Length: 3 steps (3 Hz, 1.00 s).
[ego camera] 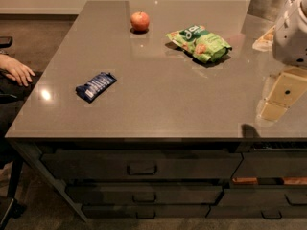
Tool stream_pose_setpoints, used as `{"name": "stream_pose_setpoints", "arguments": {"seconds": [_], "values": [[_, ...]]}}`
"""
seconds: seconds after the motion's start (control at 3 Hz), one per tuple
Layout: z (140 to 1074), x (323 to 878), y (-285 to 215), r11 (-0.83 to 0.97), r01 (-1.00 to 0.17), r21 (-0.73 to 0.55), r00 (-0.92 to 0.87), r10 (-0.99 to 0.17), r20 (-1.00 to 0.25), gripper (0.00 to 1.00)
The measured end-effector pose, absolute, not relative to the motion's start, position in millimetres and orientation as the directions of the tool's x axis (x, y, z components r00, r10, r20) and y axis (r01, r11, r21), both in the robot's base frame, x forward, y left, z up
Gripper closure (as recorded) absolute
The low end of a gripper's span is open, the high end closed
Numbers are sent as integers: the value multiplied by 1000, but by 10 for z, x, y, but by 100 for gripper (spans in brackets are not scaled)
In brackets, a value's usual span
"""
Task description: Move green rice chip bag near rxbar blueberry
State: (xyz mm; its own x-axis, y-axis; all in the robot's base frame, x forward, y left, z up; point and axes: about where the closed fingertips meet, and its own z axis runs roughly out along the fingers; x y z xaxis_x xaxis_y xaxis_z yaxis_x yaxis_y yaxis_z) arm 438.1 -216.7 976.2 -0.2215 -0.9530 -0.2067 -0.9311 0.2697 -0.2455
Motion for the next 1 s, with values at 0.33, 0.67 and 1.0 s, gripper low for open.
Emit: {"name": "stream_pose_setpoints", "arguments": {"seconds": [0.33,0.67,1.0], "values": [[9766,4391,-2159,276,-928,-249,-226,-950,-214,0],[9756,4460,-2121,332,-907,-260,-262,-927,-269,0],[9691,4659,-2036,441,-865,-239,-330,-859,-391,0]]}}
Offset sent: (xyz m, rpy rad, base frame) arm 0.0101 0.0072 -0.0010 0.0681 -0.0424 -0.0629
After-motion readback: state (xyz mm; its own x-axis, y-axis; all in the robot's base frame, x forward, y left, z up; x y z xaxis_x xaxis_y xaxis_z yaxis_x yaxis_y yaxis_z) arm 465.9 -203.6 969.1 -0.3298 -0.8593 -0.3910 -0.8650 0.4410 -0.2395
